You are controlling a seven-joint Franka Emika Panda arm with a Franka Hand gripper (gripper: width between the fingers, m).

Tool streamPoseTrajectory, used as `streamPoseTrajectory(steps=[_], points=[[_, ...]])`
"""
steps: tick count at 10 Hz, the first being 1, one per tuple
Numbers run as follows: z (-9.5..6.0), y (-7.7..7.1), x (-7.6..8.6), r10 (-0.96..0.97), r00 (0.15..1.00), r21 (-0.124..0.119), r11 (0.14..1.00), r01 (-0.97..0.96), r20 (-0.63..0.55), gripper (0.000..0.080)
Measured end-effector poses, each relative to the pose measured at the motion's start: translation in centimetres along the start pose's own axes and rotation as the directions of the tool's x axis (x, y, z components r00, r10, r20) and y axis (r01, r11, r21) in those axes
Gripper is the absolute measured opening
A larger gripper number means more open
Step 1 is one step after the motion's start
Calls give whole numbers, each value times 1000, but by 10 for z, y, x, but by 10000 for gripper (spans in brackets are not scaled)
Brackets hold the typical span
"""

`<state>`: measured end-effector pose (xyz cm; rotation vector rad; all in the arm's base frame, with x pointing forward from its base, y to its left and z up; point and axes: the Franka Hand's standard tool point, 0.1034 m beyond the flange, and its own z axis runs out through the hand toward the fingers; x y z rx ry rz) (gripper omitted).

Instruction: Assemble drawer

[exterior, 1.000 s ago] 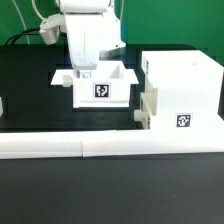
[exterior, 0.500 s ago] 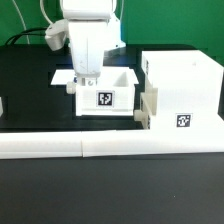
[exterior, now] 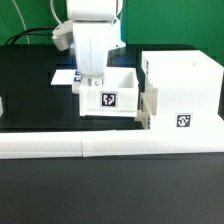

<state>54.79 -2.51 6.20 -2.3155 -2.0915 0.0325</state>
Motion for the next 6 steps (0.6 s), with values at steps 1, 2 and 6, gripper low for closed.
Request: streamPoseTrajectory(steps=[1, 2, 6], points=[[1, -1, 1, 3, 1000, 2, 1000, -3, -1, 42], [1, -1, 2, 6, 1000, 1, 1000, -6, -2, 42], [2, -2, 6, 5, 1000, 2, 1000, -5, -3, 42]])
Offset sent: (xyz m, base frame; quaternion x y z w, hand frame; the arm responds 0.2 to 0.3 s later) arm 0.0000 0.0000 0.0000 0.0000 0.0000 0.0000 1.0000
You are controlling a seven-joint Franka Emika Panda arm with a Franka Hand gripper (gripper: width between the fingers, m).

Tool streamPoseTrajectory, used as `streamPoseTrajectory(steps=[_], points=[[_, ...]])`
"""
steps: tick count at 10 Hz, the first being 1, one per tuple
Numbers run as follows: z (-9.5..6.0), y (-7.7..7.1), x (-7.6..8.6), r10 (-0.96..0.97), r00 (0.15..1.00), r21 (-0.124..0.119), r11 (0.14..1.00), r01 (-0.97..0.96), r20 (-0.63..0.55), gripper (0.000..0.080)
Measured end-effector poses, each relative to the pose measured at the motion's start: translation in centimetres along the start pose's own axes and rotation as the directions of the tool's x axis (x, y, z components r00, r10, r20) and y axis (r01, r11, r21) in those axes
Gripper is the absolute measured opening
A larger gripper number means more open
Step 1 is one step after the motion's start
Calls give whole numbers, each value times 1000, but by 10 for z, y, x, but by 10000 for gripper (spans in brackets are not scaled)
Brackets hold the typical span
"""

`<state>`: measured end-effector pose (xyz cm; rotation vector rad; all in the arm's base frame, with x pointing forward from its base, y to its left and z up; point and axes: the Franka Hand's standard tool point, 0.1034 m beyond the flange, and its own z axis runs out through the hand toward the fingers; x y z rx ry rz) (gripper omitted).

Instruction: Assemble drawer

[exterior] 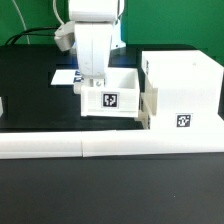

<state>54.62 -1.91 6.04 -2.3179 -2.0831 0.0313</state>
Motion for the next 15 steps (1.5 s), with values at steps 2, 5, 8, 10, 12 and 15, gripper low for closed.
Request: streamPoseTrajectory(steps=[2, 5, 8, 10, 12, 15], points=[[0, 1, 4, -3, 1000, -11, 1000, 3, -4, 42], [2, 0, 5, 5, 1000, -29, 1000, -5, -9, 42], [3, 0, 8, 1, 1000, -47, 999, -1, -14, 42], [3, 0, 8, -2, 1000, -46, 999, 2, -14, 42], [3, 0, 11, -9, 1000, -46, 999, 8, -14, 42], [4, -1, 11, -8, 1000, -45, 999, 7, -14, 42]])
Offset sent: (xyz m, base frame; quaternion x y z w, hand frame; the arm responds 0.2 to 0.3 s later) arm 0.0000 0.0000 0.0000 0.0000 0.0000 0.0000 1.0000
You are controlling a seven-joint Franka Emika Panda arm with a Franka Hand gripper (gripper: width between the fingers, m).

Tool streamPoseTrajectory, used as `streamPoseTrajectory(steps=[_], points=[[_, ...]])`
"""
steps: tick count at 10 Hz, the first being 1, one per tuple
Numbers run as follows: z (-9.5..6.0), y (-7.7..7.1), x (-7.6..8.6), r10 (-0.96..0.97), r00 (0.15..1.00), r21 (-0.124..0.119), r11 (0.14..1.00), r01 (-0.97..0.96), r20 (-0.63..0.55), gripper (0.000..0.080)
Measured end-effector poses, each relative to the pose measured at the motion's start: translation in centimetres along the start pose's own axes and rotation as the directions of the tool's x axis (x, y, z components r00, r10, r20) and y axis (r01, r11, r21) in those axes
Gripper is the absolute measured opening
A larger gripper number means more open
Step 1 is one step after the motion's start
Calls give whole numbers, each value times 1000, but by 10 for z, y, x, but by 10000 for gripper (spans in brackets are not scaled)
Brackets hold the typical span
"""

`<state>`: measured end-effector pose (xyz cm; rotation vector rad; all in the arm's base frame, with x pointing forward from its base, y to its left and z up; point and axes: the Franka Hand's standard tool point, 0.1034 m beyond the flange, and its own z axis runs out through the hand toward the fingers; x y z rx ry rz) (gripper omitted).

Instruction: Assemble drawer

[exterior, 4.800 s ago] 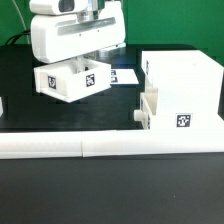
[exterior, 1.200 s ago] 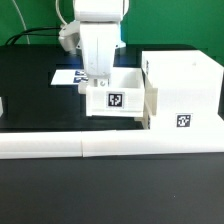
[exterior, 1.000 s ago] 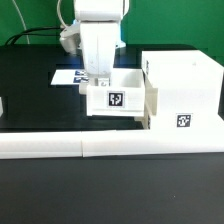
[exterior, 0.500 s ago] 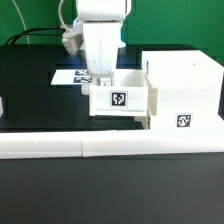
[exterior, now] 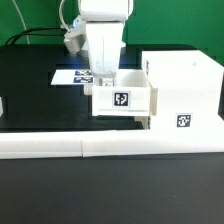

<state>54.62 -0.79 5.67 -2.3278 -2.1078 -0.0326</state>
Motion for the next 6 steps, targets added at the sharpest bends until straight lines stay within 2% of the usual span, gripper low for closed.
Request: streamPoseTrajectory(steps=[6], points=[[1, -2, 7, -44, 999, 2, 999, 44, 6, 42]])
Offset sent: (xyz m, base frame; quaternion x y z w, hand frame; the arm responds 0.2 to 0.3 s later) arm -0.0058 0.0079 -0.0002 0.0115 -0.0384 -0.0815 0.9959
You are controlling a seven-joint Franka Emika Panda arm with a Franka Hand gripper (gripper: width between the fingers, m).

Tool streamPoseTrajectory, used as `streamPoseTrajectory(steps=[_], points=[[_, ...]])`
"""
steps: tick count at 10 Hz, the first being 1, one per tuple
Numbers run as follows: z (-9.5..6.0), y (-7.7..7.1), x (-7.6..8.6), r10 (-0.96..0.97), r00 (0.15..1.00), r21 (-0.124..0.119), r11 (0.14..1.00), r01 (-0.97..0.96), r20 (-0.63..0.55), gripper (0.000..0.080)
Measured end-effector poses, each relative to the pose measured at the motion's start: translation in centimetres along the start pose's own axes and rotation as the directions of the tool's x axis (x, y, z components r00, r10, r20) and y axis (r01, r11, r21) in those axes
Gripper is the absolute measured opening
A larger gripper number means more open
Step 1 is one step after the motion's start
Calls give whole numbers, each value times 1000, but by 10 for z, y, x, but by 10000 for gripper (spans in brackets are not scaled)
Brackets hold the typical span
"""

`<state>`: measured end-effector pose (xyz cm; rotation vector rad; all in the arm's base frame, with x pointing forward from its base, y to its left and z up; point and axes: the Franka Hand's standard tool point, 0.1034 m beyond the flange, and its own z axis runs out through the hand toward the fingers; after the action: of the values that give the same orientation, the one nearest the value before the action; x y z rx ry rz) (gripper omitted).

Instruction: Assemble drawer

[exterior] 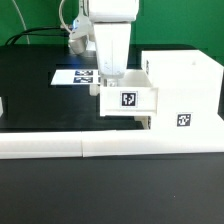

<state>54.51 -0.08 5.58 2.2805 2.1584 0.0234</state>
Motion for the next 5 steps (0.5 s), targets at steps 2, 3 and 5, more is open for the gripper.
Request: streamPoseTrajectory(steps=[2, 3, 5], points=[[0, 0, -1, 2, 1000, -1, 1000, -2, 0, 42], [0, 0, -1, 2, 1000, -1, 1000, -2, 0, 42], [0, 0, 0, -9, 1000, -3, 1000, 9, 1, 42]])
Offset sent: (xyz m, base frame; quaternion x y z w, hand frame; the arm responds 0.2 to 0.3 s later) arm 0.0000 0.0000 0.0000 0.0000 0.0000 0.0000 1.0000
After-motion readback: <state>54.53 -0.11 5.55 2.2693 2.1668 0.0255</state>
